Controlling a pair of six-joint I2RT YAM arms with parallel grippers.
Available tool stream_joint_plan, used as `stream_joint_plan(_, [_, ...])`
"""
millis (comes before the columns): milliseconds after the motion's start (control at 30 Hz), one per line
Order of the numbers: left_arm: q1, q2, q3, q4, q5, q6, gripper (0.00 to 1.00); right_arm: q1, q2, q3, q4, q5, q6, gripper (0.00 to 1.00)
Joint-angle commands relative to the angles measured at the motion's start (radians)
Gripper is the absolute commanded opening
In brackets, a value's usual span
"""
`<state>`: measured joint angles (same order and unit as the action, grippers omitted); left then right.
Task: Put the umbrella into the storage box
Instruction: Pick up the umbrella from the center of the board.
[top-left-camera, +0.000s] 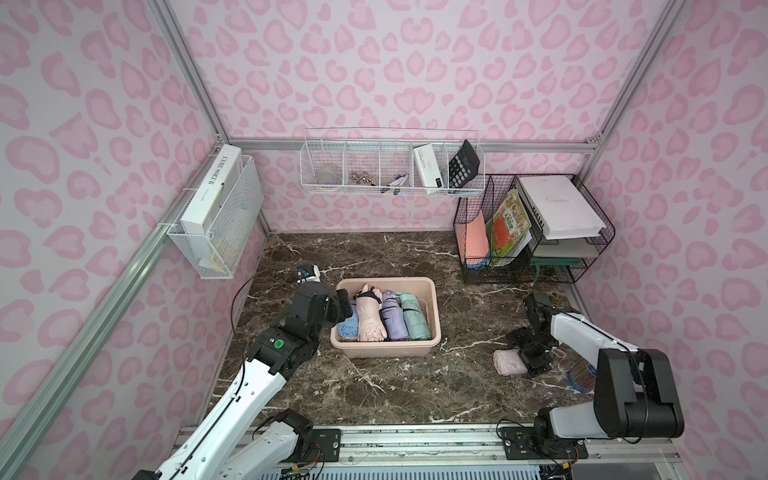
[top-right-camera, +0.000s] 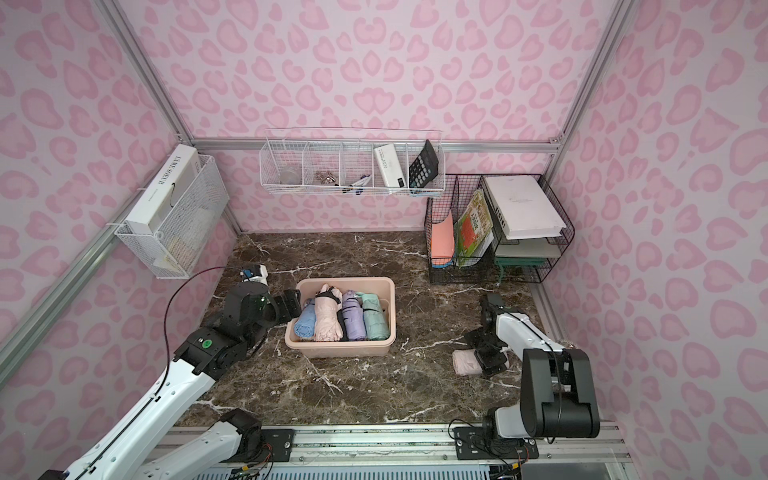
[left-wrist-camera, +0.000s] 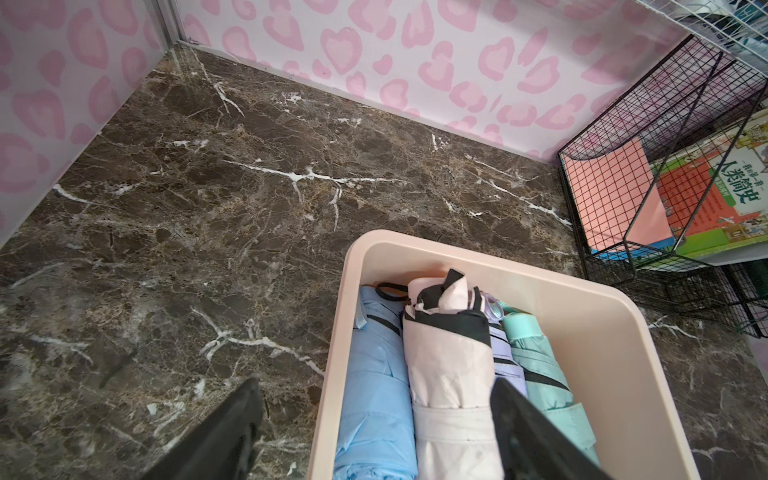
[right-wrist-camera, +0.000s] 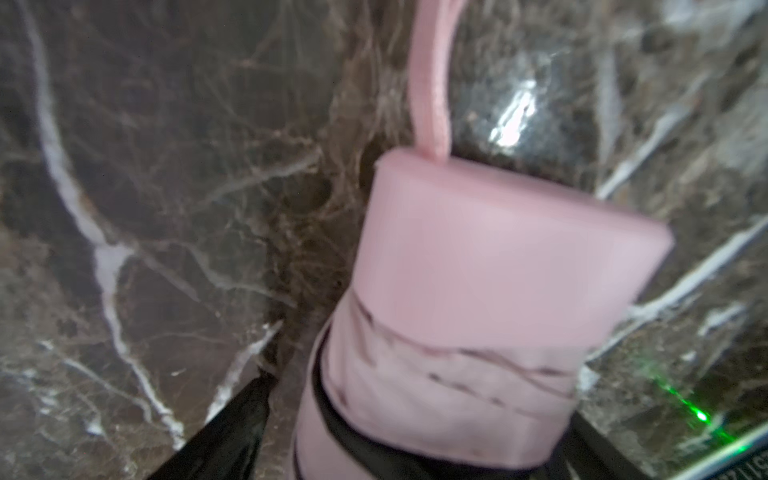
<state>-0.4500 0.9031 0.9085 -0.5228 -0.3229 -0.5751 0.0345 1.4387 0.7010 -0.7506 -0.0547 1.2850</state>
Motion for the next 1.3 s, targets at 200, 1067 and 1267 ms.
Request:
stream_joint_plan(200, [0.005,0.034,0.001,0.051,-0.013,-0.006,0.84,-0.013,-0.038,-0.057,0.086,-0.025,0.037,0.60])
stream_joint_plan(1067, [0.012,-0.017,-0.002,-0.061,-0.056,-0.028,0.84,-0.008,-0.350,-0.008,-0.024,0.029,-0.017,0.18])
stream_joint_plan(1267, [0.037,-0.024,0.004,-0.118,-0.036,-0.036,0.85,0.072,-0.354,0.163,-0.048,0.054,-0.116,0.17])
